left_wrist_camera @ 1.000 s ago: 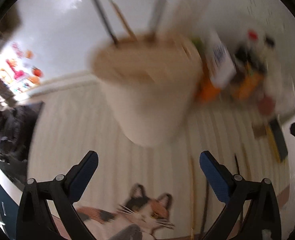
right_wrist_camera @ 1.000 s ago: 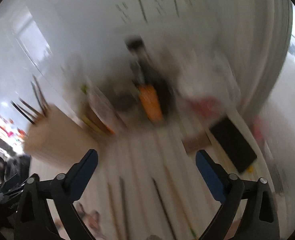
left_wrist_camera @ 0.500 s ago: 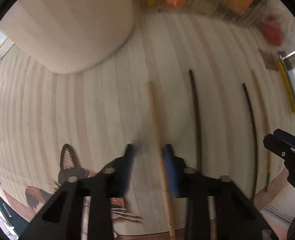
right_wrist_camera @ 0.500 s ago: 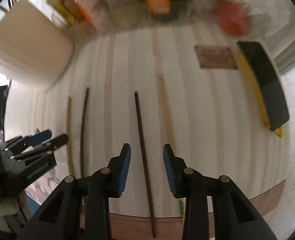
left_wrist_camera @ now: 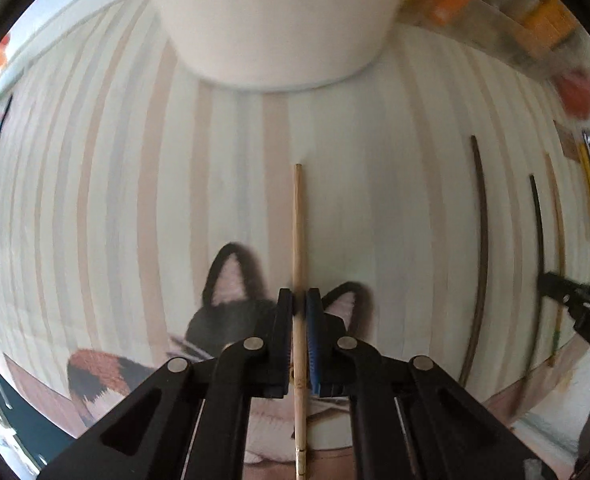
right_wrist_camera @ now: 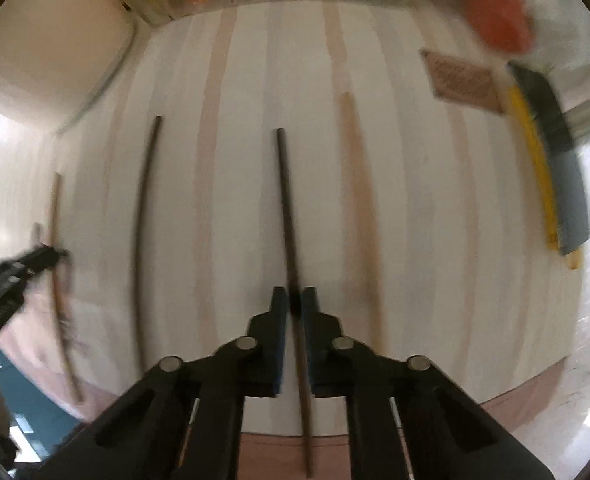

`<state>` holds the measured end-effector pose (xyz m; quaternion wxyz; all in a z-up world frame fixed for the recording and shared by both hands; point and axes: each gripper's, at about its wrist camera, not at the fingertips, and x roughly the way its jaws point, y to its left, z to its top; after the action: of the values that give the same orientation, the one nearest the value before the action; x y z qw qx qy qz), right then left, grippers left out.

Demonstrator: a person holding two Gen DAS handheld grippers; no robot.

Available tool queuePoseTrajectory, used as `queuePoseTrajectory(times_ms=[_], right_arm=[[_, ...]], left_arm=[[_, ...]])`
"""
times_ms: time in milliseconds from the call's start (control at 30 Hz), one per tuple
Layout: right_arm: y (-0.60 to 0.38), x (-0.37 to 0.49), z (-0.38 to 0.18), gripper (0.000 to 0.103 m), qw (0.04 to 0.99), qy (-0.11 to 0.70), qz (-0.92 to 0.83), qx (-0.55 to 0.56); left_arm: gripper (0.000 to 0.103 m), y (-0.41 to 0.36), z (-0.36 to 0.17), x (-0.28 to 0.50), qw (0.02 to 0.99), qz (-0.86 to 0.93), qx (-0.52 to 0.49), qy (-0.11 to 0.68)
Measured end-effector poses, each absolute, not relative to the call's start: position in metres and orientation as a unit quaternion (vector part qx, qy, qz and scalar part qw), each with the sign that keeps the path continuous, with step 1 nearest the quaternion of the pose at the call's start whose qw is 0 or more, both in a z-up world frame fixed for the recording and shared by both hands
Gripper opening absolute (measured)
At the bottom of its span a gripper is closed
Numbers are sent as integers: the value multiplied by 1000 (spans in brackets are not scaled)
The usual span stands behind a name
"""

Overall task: Organize utensils
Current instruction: 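Grasp a dark chopstick with the right tool while the left tool grasps a wooden one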

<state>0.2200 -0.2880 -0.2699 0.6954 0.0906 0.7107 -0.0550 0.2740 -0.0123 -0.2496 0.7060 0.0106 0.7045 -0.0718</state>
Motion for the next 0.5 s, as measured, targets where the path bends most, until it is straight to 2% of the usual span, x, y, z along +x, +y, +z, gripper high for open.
queuePoseTrajectory(times_ms=[67,200,500], right_arm=[[-289,220,-273,6,682,720,-41,124],[-288,223,-277,6,673,730,-43,111],[-263,246,-292,8,650,754,-44,81]], left_arm=[[4,0,-250,274,698,-78,-6,712],[7,15,-256,271,677,-94,-24,730],[8,3,-260,251,669,-105,6,736]])
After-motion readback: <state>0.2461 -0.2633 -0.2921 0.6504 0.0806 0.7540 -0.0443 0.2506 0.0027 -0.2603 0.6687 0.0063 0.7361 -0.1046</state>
